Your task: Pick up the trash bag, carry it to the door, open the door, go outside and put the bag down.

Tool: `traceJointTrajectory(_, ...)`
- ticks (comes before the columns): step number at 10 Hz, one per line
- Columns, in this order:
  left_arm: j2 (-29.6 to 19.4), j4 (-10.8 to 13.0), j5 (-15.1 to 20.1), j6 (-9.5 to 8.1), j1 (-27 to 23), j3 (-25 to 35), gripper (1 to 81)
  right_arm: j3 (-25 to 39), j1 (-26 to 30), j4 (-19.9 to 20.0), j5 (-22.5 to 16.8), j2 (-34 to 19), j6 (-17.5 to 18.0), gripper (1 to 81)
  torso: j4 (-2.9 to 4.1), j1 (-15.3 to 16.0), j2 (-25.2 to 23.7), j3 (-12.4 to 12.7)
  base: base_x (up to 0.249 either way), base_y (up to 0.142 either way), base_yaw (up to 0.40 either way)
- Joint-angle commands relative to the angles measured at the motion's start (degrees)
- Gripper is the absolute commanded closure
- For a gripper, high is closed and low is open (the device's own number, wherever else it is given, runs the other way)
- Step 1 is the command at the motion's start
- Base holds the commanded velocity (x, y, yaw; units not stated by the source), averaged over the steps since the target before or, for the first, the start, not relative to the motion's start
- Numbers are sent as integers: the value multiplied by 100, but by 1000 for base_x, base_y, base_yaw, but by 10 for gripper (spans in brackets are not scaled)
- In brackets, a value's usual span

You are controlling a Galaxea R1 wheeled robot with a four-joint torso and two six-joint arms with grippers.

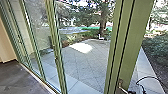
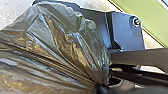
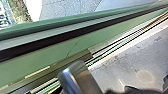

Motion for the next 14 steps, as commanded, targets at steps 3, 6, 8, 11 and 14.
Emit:
traceJointTrajectory(3,51,6,307,-4,-200,35,811,-102,-847,-938,-996,317,57,10,0,0,0,2,0,0,0)
traceJointTrajectory(6,51,-2,308,-4,-200,35,811,-270,-1041,-1116,-1022,388,57,10,0,0,0,5,0,0,0)
traceJointTrajectory(8,60,-2,307,-13,-200,35,811,-261,-945,-1142,-1234,414,57,10,0,0,0,-192,0,0,0)
traceJointTrajectory(11,51,-2,308,-13,-200,35,811,-261,-778,-1143,-1243,371,57,10,0,-5,-4,-776,0,0,0)
traceJointTrajectory(14,34,-2,316,-21,-200,35,811,-287,-384,-1090,-1460,387,66,10,0,2,0,-647,0,0,0)
